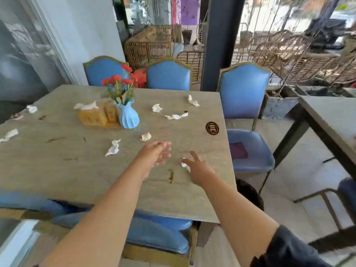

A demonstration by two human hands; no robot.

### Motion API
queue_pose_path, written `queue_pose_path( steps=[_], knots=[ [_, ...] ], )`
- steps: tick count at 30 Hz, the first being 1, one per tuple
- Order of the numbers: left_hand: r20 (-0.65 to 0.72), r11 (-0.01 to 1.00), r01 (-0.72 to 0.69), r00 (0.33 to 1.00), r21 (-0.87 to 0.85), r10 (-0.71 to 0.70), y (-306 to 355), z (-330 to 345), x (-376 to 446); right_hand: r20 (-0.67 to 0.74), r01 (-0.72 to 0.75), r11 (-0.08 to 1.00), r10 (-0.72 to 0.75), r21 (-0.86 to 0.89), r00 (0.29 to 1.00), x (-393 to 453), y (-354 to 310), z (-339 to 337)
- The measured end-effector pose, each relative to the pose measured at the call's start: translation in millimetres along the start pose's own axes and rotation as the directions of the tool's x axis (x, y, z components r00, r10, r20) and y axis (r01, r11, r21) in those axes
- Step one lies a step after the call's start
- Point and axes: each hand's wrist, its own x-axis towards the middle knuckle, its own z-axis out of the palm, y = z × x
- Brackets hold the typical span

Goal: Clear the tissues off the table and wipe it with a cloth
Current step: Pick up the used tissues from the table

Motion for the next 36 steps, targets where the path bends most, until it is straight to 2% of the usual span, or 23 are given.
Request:
queue_pose_path(
  steps=[3,7,11,13,14,15,18,20,21,23,26,28,30,32,34,36],
  knots=[
    [-0.015,0.995,0.098,0.995,-0.008,-0.098,-10,-1,24,0.097,0.026,0.993,-0.014,-0.119,0.995,25,2,13],
    [-0.023,0.984,0.178,0.984,-0.020,-0.179,-22,-7,48,0.101,0.069,0.979,-0.050,-0.193,0.994,56,5,39],
    [-0.022,0.975,0.216,0.976,-0.056,-0.217,-30,-15,66,-0.027,-0.134,0.987,0.137,0.093,0.990,68,5,46],
    [-0.031,0.973,0.218,0.975,-0.071,-0.220,-31,-20,72,-0.019,-0.211,0.932,0.226,0.295,0.974,73,-4,38],
    [-0.049,0.973,0.215,0.974,-0.085,-0.219,-33,-22,76,-0.037,-0.195,0.901,0.227,0.387,0.973,76,-13,32],
    [-0.080,0.972,0.214,0.972,-0.093,-0.222,-34,-25,80,-0.069,-0.159,0.847,0.224,0.507,0.972,77,-25,24],
    [-0.223,0.967,0.234,0.942,-0.098,-0.251,-33,-39,93,-0.110,-0.052,0.596,0.232,0.802,0.967,86,-69,5],
    [-0.251,0.950,0.258,0.921,-0.178,-0.297,-30,-55,104,-0.100,0.002,0.445,0.197,0.895,0.975,97,-100,0],
    [-0.216,0.932,0.248,0.927,-0.266,-0.308,-27,-65,111,-0.092,0.015,0.393,0.179,0.919,0.980,103,-114,-1],
    [-0.158,0.902,0.190,0.950,-0.388,-0.268,-25,-88,124,-0.089,0.018,0.374,0.172,0.927,0.981,118,-138,2],
    [-0.212,0.913,0.167,0.942,-0.373,-0.259,-29,-123,147,-0.083,0.016,0.330,0.191,0.944,0.978,143,-164,11],
    [-0.266,0.929,0.176,0.926,-0.325,-0.268,-33,-145,165,-0.128,0.015,0.413,0.247,0.911,0.961,161,-174,14],
    [-0.275,0.944,0.162,0.930,-0.289,-0.244,-35,-165,182,-0.211,-0.019,0.595,0.314,0.803,0.926,183,-178,16],
    [-0.243,0.939,0.146,0.943,-0.311,-0.227,-35,-179,192,-0.286,-0.084,0.784,0.320,0.615,0.903,206,-179,18],
    [-0.220,0.923,0.134,0.950,-0.360,-0.224,-36,-190,197,-0.255,-0.145,0.894,0.272,0.425,0.928,226,-177,23],
    [-0.205,0.922,0.130,0.955,-0.365,-0.215,-38,-199,201,-0.189,-0.181,0.928,0.252,0.326,0.949,241,-175,28]
  ],
)
